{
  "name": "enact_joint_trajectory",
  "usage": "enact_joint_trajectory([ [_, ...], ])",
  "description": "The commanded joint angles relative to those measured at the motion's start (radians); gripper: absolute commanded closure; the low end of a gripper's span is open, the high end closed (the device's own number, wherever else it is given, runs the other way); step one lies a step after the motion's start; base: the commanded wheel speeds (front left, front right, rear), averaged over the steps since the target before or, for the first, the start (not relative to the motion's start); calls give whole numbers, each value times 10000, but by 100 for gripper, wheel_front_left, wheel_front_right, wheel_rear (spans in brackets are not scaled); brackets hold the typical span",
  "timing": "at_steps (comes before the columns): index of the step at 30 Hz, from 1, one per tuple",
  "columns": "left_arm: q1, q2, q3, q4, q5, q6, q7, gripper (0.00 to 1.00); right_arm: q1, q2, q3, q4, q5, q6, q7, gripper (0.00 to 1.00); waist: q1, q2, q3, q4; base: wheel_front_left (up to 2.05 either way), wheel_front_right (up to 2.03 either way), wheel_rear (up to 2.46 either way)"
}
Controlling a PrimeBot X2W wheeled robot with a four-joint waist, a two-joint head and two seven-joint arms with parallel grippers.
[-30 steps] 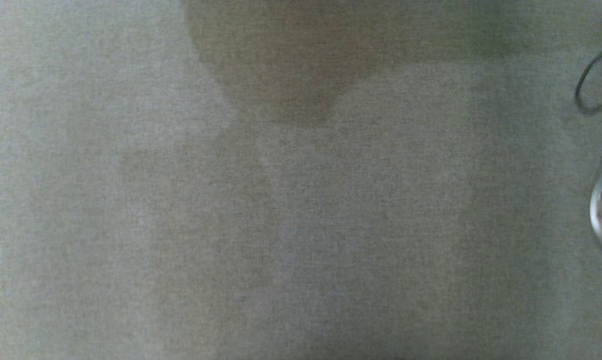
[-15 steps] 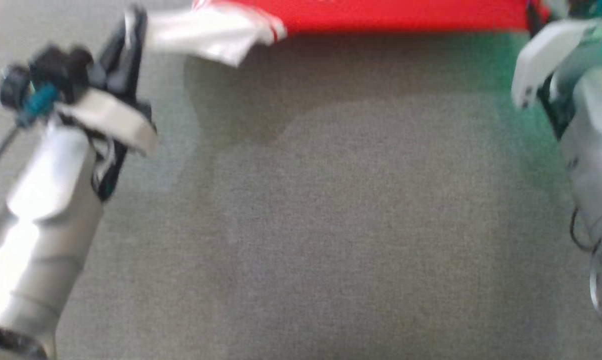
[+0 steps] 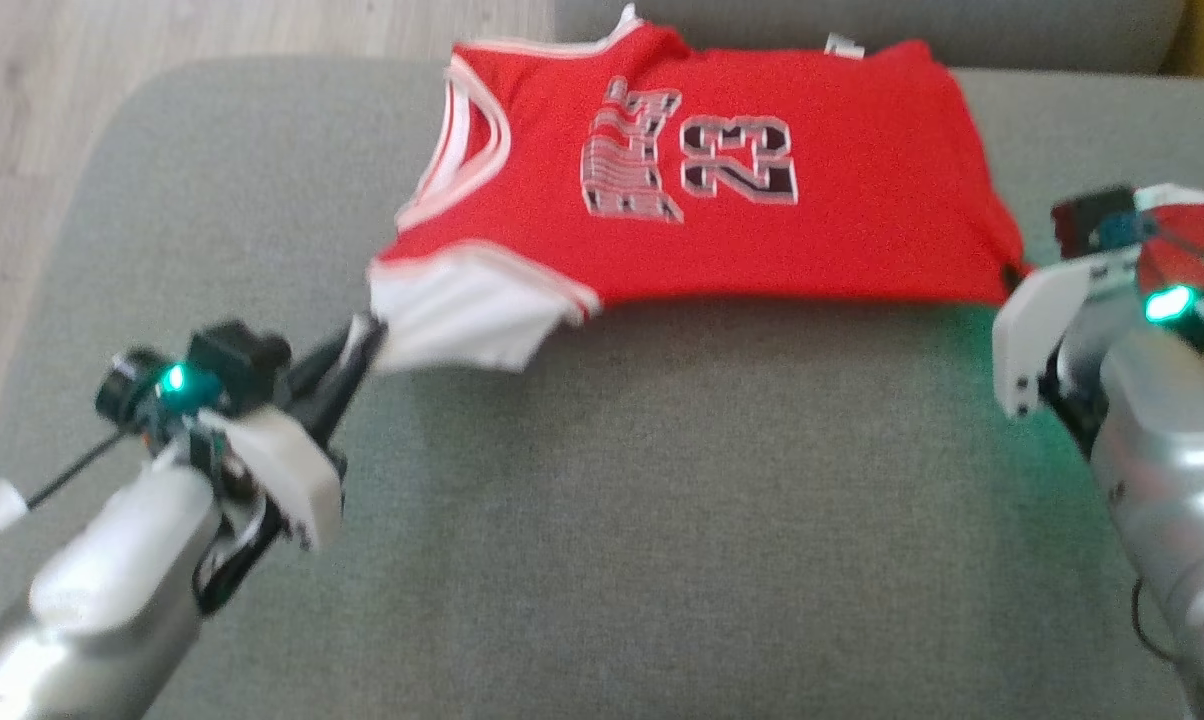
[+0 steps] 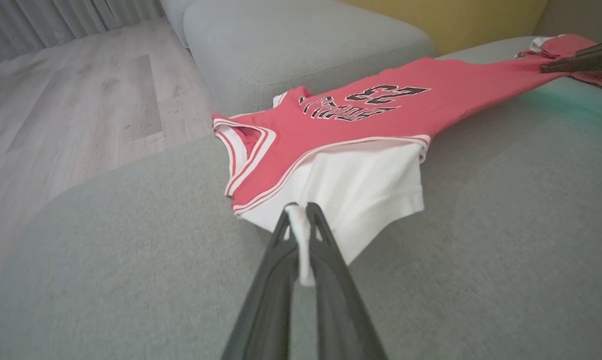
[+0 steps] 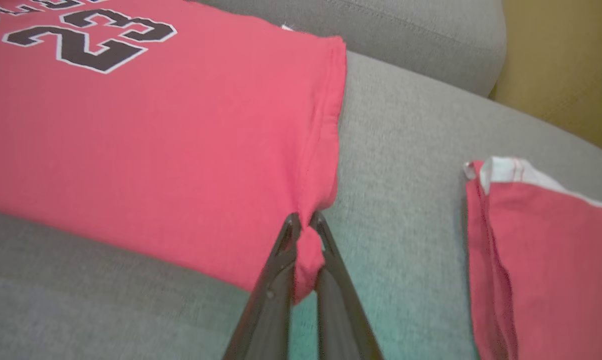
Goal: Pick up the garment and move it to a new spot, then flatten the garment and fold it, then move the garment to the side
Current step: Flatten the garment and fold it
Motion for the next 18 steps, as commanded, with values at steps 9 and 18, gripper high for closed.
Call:
enact_joint_trajectory([
  [9,1323,1690,40,-2637,-649,470,1443,100,1534,-606,1270,-1635,3077,-19,515,100,2,-1,-1167,-176,0,0,0],
  [18,2211,2540,87,-4731,-1034,1347,2311,100,3313,-1910,1878,-4522,5248,-19,1631,100,2,-1,-1220,-370,0,0,0],
])
